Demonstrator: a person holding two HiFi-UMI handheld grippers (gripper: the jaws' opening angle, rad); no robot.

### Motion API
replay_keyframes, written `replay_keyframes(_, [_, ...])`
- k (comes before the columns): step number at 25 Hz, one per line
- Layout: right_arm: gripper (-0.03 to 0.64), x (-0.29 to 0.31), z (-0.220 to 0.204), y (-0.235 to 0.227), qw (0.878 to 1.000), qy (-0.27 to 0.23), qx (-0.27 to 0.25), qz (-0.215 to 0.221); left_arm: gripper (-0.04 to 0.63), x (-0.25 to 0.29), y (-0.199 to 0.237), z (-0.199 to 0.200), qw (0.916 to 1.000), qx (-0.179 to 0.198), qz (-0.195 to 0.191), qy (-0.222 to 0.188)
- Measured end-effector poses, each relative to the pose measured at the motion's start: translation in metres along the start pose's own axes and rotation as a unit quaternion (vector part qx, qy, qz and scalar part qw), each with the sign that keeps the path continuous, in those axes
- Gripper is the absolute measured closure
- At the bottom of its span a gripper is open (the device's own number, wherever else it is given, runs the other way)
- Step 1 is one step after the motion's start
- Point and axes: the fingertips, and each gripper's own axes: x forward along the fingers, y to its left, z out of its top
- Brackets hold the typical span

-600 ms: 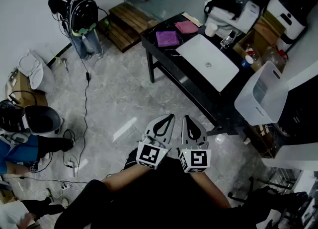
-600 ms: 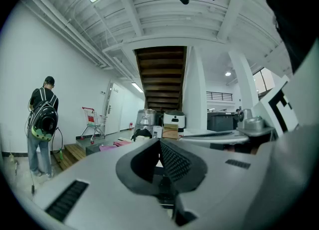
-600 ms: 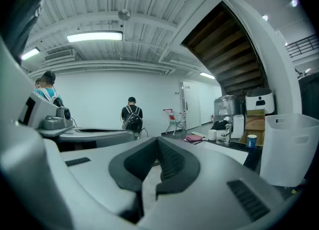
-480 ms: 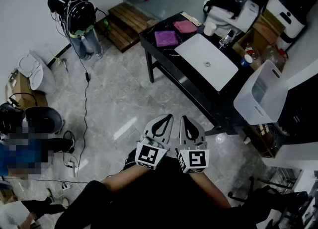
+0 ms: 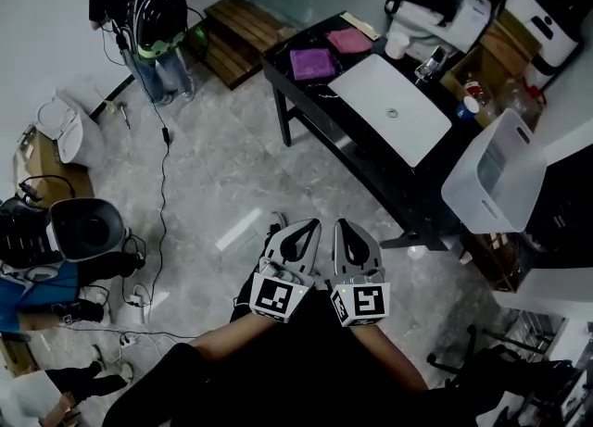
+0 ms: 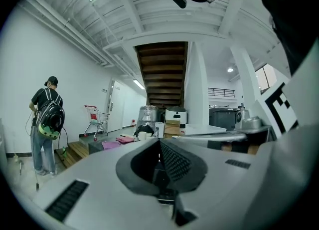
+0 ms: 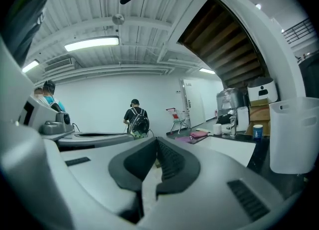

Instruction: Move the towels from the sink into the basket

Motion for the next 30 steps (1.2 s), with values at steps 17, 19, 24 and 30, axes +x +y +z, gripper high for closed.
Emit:
replay_keyframes(17, [0.597, 0.144, 0.003, -0.050, 0.998, 0.031, 0.000, -0.059, 0.583, 0.121, 0.104, -0.008, 0.9981, -0.004, -0.056, 0.024])
replay_keyframes(19, [0.597, 0.171, 0.009, -0.056, 0.997, 0.031, -0.004, -0.064, 0.583, 0.136, 0.124, -0.003, 0.9982, -0.009, -0.055, 0.020])
replay_keyframes(24, [0.597, 0.229, 0.026, -0.062, 0.997, 0.037, 0.000, -0.072, 0.583, 0.167, 0.175, 0.009, 0.9983, -0.015, -0.055, 0.015])
replay_keyframes(30, [0.597, 0.290, 0.033, -0.058, 0.996, 0.059, -0.009, -0.063, 0.583, 0.196, 0.237, 0.011, 0.9980, -0.022, -0.058, 0.010])
